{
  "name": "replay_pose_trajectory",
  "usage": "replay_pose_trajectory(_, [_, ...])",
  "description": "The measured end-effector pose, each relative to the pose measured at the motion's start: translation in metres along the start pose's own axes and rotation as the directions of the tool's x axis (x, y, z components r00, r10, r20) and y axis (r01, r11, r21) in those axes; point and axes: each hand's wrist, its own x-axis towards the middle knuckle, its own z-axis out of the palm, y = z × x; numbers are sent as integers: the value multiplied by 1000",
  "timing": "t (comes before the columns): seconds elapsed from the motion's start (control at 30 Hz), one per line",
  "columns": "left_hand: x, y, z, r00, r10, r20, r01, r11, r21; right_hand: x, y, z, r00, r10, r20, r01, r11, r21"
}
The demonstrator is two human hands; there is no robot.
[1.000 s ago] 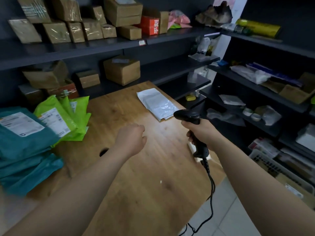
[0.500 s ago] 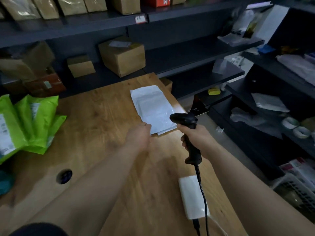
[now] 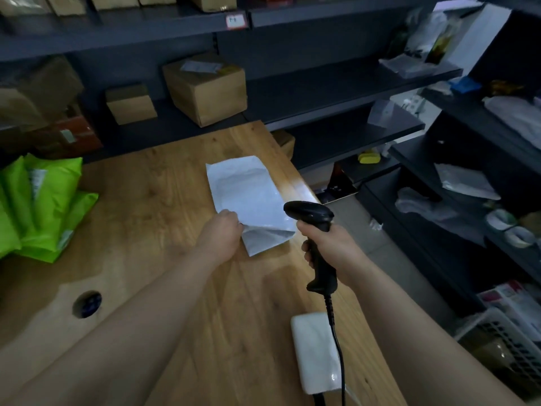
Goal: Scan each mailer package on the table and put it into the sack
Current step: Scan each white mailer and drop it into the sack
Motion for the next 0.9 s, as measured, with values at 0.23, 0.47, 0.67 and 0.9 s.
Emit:
replay_pose_trajectory(0.23, [-79,-39,-65,975,-197,-108,165,955,-248,-54,-15,38,993,-61,104,55,996,64])
replay_pose_trajectory(0.47, [-168,-92,-121,922,-351,-163,229,834,-502,-109,-17,102,974,-114,197,119,993,-11])
replay_pose_trajectory(0.67, [-241,-171,-138,833,-547,-79,374,664,-648,-137,-11,161,964,-116,238,143,985,-98])
replay_pose_trajectory(0.9, [-310,-264,-137,814,-581,18,560,775,-292,-154,3,220,949,-93,300,146,976,-159])
